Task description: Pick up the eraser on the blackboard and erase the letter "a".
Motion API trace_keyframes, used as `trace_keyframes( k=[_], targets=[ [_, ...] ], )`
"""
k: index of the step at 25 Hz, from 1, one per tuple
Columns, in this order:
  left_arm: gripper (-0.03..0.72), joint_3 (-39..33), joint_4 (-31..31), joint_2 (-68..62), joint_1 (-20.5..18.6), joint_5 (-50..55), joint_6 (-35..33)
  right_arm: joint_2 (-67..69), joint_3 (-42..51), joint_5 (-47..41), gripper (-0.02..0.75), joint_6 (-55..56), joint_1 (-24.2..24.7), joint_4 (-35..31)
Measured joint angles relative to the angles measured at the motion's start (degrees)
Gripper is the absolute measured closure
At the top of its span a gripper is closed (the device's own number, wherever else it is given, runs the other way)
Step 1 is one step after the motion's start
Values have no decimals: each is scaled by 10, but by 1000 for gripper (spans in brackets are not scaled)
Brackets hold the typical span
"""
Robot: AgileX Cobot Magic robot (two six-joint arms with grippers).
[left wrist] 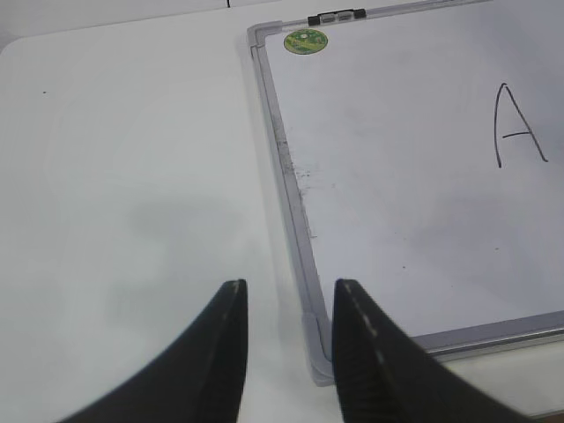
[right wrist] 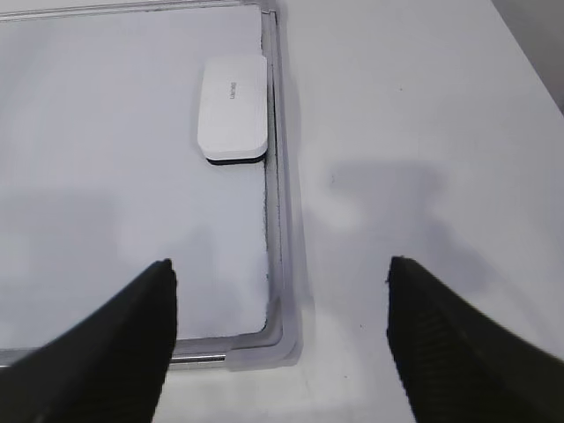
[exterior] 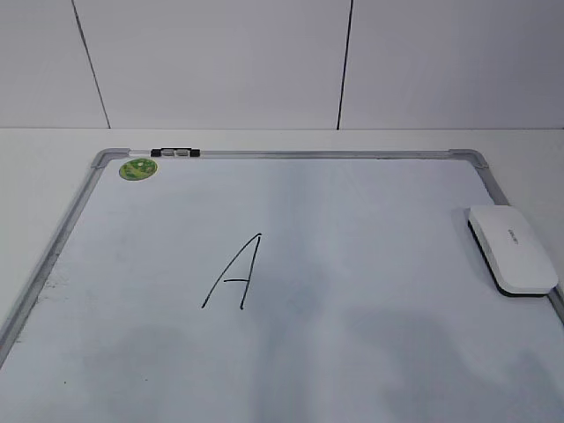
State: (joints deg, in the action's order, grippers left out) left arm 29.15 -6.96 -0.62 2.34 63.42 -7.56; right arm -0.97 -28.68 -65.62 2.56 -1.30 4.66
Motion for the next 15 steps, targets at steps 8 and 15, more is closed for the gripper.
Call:
trace_keyframes(
  k=[8,15],
  targets=[
    [443,0,0,0,0,0,0,0,0,0,145,0,0,0],
    [443,0,0,0,0,0,0,0,0,0,145,0,0,0]
  ],
)
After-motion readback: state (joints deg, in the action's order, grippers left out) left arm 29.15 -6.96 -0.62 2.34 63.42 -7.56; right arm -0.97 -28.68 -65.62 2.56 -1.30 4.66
